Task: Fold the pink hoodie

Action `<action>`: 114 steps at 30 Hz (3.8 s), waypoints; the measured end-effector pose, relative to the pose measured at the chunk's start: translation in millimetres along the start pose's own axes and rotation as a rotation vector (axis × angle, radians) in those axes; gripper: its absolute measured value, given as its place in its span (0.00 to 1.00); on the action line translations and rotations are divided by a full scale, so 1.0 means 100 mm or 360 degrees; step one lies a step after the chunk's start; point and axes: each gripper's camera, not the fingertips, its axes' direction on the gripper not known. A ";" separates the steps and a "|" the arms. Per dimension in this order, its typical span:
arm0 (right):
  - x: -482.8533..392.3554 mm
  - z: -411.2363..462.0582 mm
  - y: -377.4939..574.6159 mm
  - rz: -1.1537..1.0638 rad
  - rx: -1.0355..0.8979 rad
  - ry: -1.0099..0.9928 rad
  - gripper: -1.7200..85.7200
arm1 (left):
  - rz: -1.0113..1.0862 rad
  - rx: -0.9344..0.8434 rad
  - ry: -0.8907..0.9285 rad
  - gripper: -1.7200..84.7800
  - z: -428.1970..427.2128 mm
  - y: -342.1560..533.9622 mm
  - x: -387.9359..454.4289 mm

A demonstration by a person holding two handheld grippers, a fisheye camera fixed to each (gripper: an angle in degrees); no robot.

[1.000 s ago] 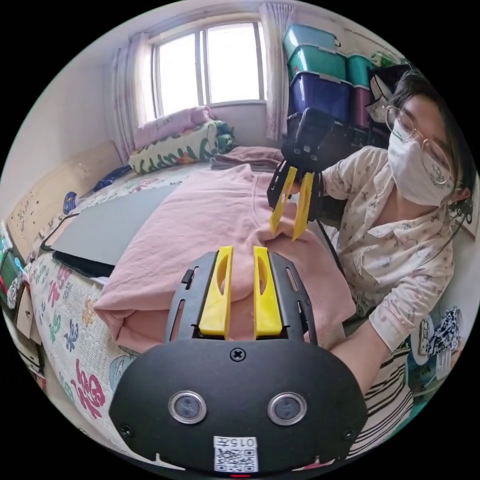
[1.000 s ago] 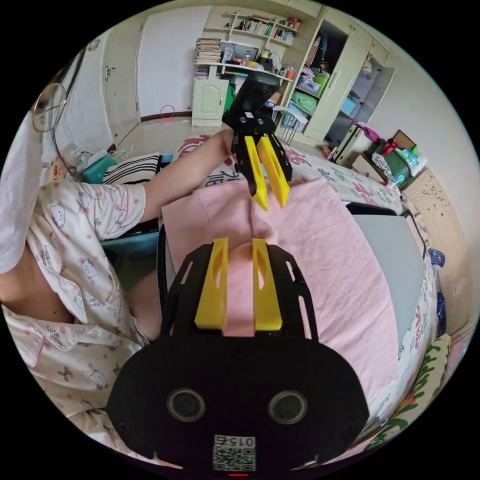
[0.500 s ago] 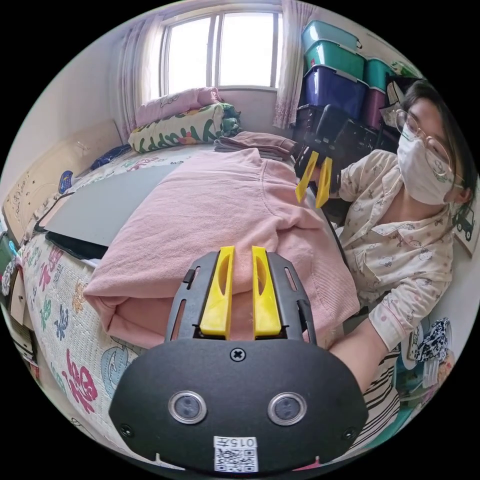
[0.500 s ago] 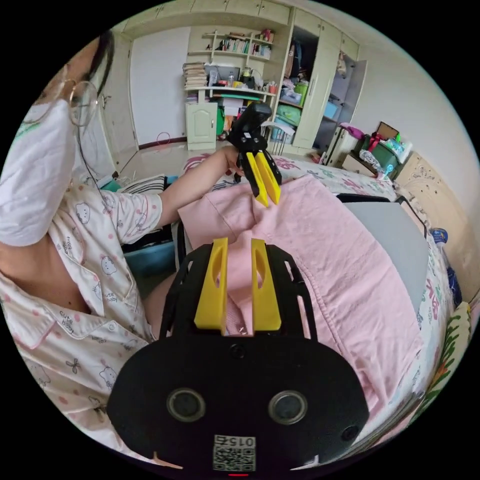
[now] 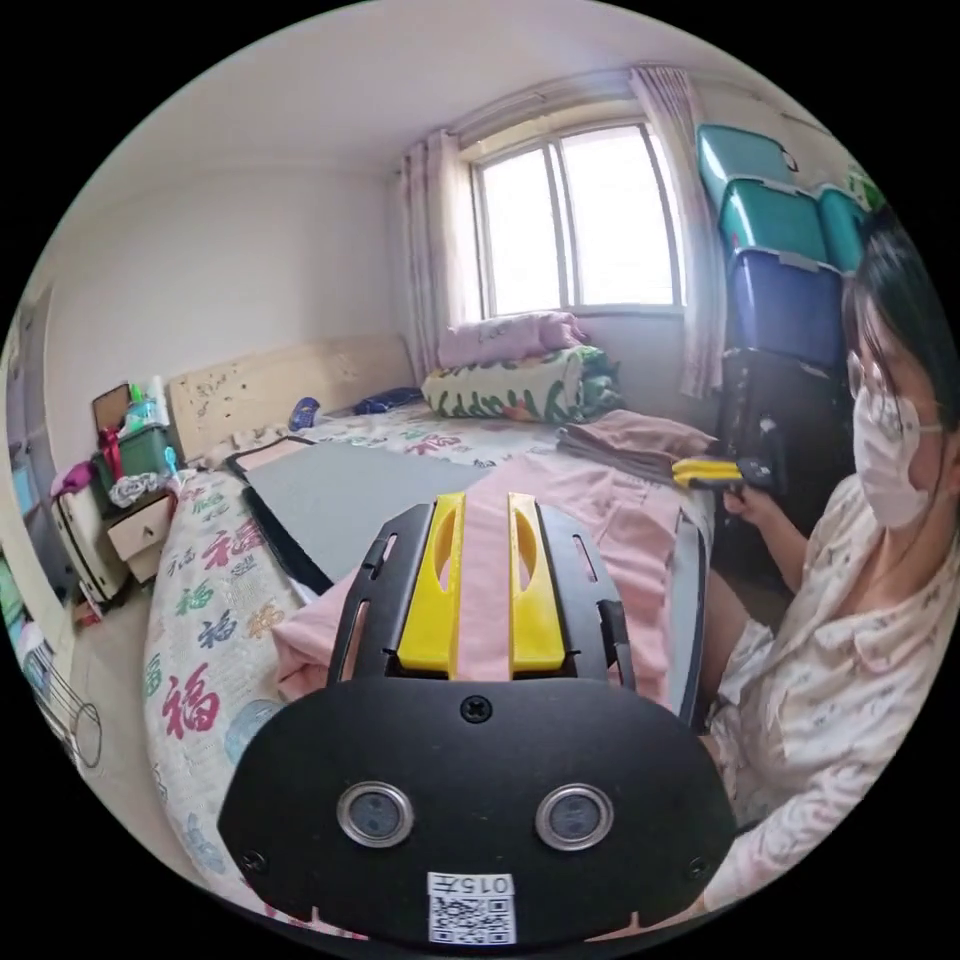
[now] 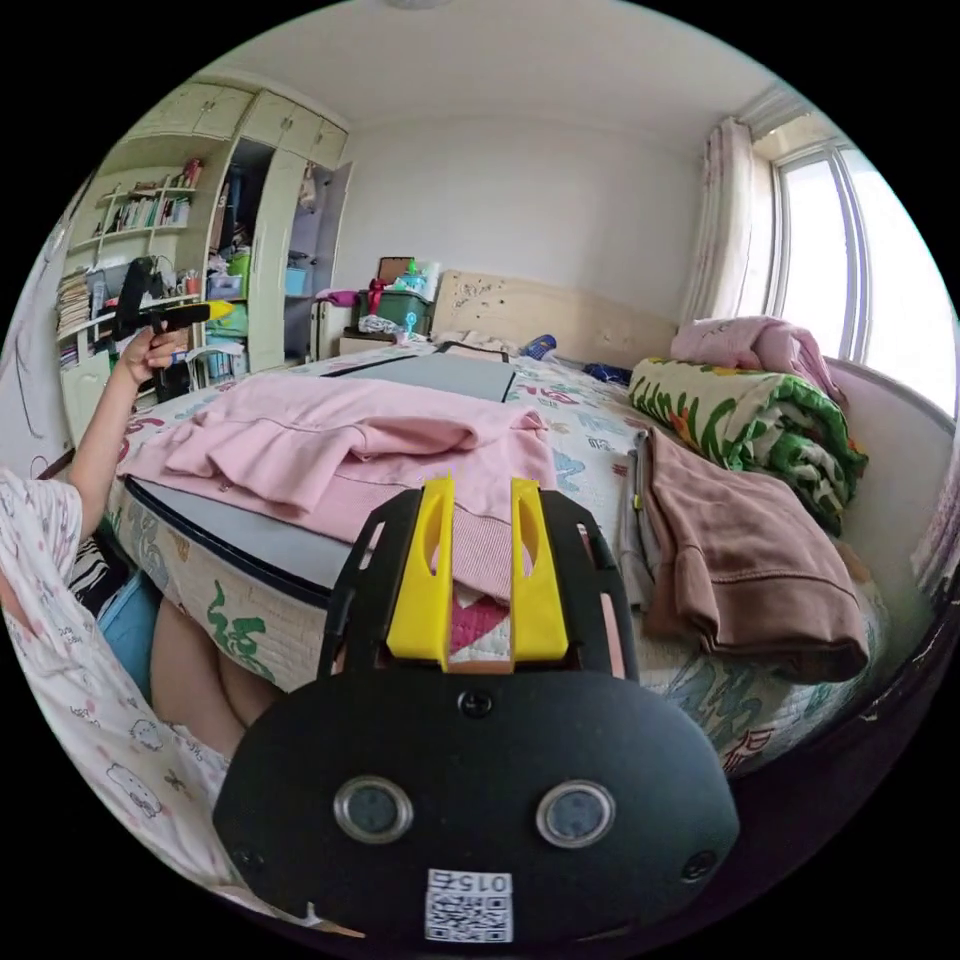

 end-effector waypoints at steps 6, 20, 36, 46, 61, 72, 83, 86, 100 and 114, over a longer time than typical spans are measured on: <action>0.02 0.60 0.20 -0.0022 -0.0001 0.0000 0.14 | 0.0207 -0.0272 0.0092 0.10 1.36 -0.45 0.88; 1.10 1.55 0.81 0.0333 -0.0038 -0.0361 0.15 | 0.0607 -0.1121 0.0243 0.09 4.41 -0.48 2.29; 1.65 2.38 1.09 0.0315 0.0098 -0.0471 0.09 | 0.0389 -0.1220 -0.0358 0.15 6.76 -1.11 1.64; 2.09 2.50 1.50 0.0386 0.0230 -0.0735 0.03 | 0.0285 -0.1250 -0.0476 0.06 6.96 -0.97 1.37; 3.26 1.55 1.66 0.0559 0.0798 -0.0667 0.01 | -0.0185 -0.0390 -0.0109 0.03 5.43 -2.05 1.35; 1.99 1.38 0.61 0.0018 0.0877 -0.1450 0.01 | -0.0515 0.0076 0.0272 0.04 2.74 -1.71 -0.49; 0.33 2.10 0.43 -0.0070 0.0170 -0.1689 0.02 | -0.0557 -0.0591 0.0058 0.08 2.15 -0.23 -2.02; 0.22 1.91 0.38 -0.0137 0.0161 -0.1575 0.02 | -0.0542 -0.0569 0.0001 0.07 1.87 -0.14 -2.20; -0.38 0.93 -0.01 -0.0341 0.0068 -0.1505 0.01 | -0.0677 -0.0548 0.0235 0.10 2.06 -0.65 -2.00; -1.11 0.11 -0.46 -0.0198 -0.0207 -0.1725 0.01 | -0.0535 -0.0616 -0.0015 0.04 1.80 -0.98 -1.75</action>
